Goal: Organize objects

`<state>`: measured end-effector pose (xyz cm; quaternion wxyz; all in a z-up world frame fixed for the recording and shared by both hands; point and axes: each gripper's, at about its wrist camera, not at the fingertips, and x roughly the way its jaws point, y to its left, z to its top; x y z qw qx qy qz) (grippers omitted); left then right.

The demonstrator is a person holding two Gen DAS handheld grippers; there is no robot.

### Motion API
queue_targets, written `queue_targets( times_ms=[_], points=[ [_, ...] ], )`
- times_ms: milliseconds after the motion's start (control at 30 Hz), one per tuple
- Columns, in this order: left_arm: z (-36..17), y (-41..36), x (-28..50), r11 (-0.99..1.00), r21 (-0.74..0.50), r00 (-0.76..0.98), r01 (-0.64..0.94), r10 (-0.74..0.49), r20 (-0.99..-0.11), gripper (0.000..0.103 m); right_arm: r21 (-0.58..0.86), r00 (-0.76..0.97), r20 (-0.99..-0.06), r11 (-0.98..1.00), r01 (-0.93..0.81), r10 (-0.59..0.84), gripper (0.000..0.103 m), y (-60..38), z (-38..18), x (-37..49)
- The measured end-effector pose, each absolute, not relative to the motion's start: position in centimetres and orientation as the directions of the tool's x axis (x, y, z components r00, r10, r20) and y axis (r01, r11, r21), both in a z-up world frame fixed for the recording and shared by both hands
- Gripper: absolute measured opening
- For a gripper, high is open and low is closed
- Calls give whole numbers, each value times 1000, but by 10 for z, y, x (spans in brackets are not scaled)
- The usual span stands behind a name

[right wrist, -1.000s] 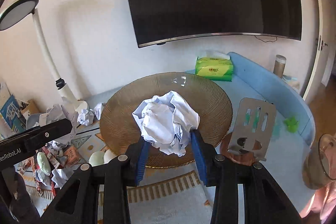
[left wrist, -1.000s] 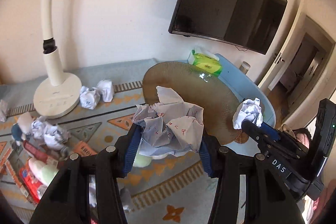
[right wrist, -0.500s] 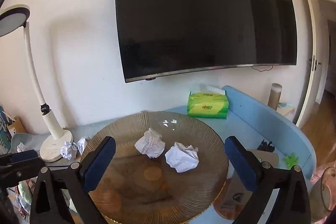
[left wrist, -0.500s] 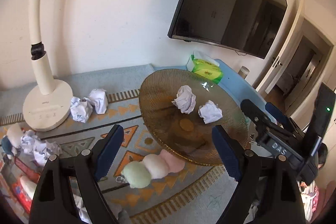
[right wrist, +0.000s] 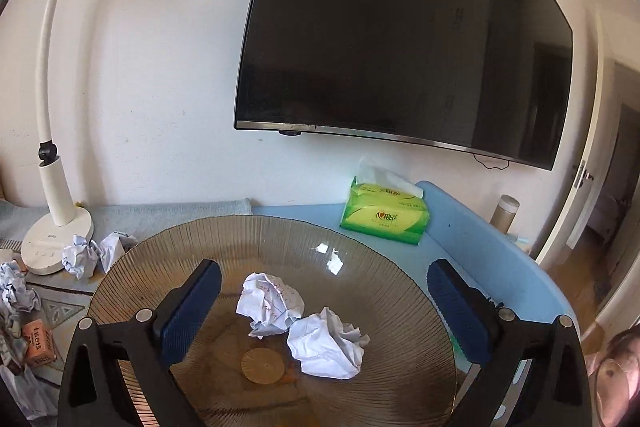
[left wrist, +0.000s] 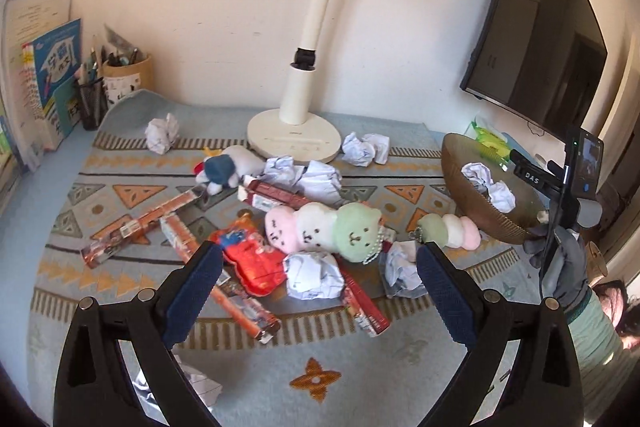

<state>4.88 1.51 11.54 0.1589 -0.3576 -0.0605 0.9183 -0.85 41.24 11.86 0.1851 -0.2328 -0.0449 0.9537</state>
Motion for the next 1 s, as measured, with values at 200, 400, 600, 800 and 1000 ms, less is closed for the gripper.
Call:
queue_targets(
  times_ms=[200, 400, 600, 800, 1000],
  points=[
    [104, -53, 69, -967, -228, -724, -114, 238, -647, 98, -177, -792, -470, -920, -349, 390, 103, 409, 113, -13],
    [87, -97, 95, -972, -216, -707, -88, 214, -674, 98, -200, -834, -354, -905, -376, 424, 102, 370, 145, 40],
    [55, -88, 106, -971, -185, -651, -152, 239, -720, 98, -92, -886, -461, -996, -13, 54, 103, 276, 128, 111],
    [30, -61, 110, -977, -109, -625, -183, 201, -754, 98, -150, -772, -636, -980, 134, -8, 103, 209, 54, 104],
    [31, -52, 103, -985, -68, -635, -157, 154, -757, 96, 18, -692, -715, -992, 128, -102, 103, 216, 46, 65]
  ],
)
